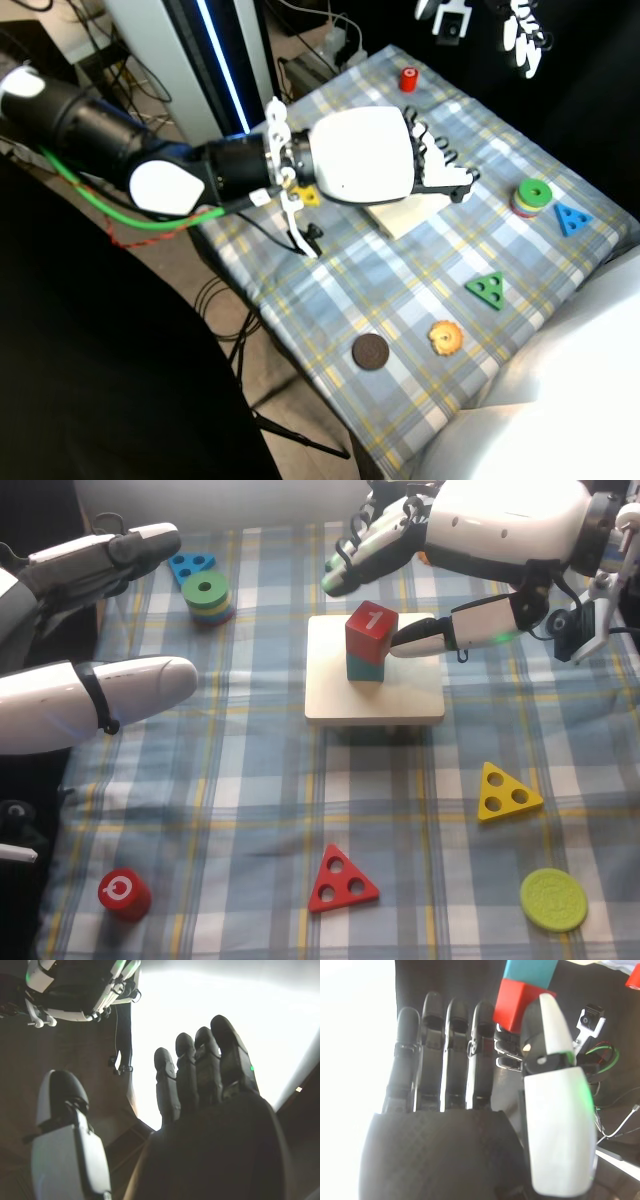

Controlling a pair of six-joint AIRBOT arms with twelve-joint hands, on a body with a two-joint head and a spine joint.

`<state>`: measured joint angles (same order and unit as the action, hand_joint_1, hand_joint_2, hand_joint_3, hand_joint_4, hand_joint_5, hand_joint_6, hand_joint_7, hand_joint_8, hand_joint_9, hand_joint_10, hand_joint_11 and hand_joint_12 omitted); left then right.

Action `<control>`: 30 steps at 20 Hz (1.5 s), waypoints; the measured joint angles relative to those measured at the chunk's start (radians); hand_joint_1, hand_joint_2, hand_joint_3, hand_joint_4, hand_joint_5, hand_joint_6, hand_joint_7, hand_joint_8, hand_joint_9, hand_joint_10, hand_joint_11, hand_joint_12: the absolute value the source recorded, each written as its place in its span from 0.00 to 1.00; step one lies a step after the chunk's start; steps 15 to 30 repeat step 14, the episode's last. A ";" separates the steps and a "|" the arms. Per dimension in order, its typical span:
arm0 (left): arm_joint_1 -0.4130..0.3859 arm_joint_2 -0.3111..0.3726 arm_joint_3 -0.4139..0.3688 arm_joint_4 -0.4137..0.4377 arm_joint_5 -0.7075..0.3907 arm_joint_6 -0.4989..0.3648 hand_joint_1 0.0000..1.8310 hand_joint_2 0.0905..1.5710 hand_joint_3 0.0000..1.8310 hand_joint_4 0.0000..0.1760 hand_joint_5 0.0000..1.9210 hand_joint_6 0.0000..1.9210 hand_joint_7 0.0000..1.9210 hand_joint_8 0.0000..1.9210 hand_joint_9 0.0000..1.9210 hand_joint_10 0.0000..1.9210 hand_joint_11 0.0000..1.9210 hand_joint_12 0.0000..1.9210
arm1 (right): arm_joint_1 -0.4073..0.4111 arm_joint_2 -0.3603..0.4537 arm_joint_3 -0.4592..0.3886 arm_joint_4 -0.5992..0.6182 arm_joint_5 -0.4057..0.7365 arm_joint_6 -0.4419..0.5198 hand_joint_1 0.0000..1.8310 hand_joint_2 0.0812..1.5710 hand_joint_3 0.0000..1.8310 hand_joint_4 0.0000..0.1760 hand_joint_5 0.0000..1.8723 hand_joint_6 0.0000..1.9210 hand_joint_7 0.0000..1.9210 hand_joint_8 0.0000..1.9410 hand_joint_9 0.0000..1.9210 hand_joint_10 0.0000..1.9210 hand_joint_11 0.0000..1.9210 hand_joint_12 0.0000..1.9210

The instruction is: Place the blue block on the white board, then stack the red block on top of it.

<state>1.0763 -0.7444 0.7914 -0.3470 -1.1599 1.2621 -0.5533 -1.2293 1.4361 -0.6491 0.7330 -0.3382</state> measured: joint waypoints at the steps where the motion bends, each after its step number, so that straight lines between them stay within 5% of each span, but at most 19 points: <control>1: 0.000 0.000 0.000 0.000 0.000 0.000 0.42 0.55 0.00 0.49 0.24 0.00 0.19 0.00 0.13 0.00 0.00 0.29 | 0.000 0.000 0.000 0.000 0.000 0.000 0.52 0.62 0.00 0.34 0.13 0.00 0.18 0.00 0.18 0.00 0.00 0.48; 4: 0.000 0.000 0.000 0.000 0.000 -0.011 0.43 0.54 0.00 0.48 0.24 0.00 0.19 0.00 0.12 0.00 0.00 0.29 | 0.000 0.000 -0.003 0.014 0.001 0.000 0.52 0.57 0.00 0.63 0.00 0.00 0.05 0.00 0.08 0.00 0.00 0.32; 6: 0.002 -0.001 0.005 0.004 -0.007 -0.031 0.45 0.54 0.00 0.33 0.22 0.00 0.17 0.00 0.10 0.00 0.00 0.25 | 0.000 0.018 -0.022 0.030 0.007 0.000 0.46 0.58 0.00 0.85 0.00 0.00 0.00 0.00 0.01 0.00 0.00 0.09; 8: 0.002 -0.002 0.014 0.005 -0.019 -0.066 0.41 0.55 0.00 0.22 0.17 0.00 0.13 0.00 0.07 0.00 0.00 0.10 | -0.026 0.069 -0.057 0.095 0.060 0.000 0.39 0.59 0.00 0.99 0.00 0.00 0.00 0.00 0.00 0.00 0.00 0.00; 10: 0.007 -0.002 0.040 0.025 -0.057 -0.143 0.39 0.56 0.00 0.18 0.14 0.00 0.12 0.00 0.08 0.00 0.00 0.15 | -0.112 0.146 -0.097 0.217 0.158 -0.014 0.34 0.63 0.01 0.92 0.00 0.00 0.00 0.00 0.01 0.00 0.00 0.00; 11: 0.007 -0.002 0.053 0.028 -0.077 -0.185 0.41 0.55 0.00 0.31 0.10 0.00 0.11 0.00 0.08 0.00 0.00 0.18 | -0.156 0.182 -0.122 0.276 0.192 -0.040 0.33 0.66 0.01 0.70 0.00 0.00 0.03 0.00 0.03 0.01 0.00 0.00; 12: 0.007 -0.002 0.073 0.032 -0.109 -0.237 0.40 0.53 0.00 0.46 0.06 0.00 0.15 0.00 0.12 0.00 0.00 0.29 | -0.220 0.226 -0.162 0.369 0.246 -0.077 0.37 0.70 0.01 0.74 0.02 0.00 0.06 0.00 0.06 0.01 0.01 0.01; 13: 0.007 -0.002 0.086 0.040 -0.153 -0.296 0.39 0.52 0.00 0.48 0.06 0.00 0.18 0.00 0.16 0.01 0.00 0.39 | -0.284 0.261 -0.206 0.480 0.336 -0.123 0.40 0.71 0.00 0.44 0.05 0.00 0.11 0.00 0.12 0.01 0.07 0.03; 14: 0.007 -0.002 0.092 0.053 -0.189 -0.334 0.29 0.58 0.01 0.07 0.03 0.00 0.17 0.00 0.18 0.01 0.00 0.45 | -0.322 0.279 -0.235 0.541 0.414 -0.145 0.35 0.74 0.00 0.30 0.06 0.00 0.13 0.00 0.15 0.01 0.10 0.04; 30: 0.007 -0.002 0.092 0.053 -0.189 -0.334 0.29 0.58 0.01 0.07 0.03 0.00 0.17 0.00 0.18 0.01 0.00 0.45 | -0.322 0.279 -0.235 0.541 0.414 -0.145 0.35 0.74 0.00 0.30 0.06 0.00 0.13 0.00 0.15 0.01 0.10 0.04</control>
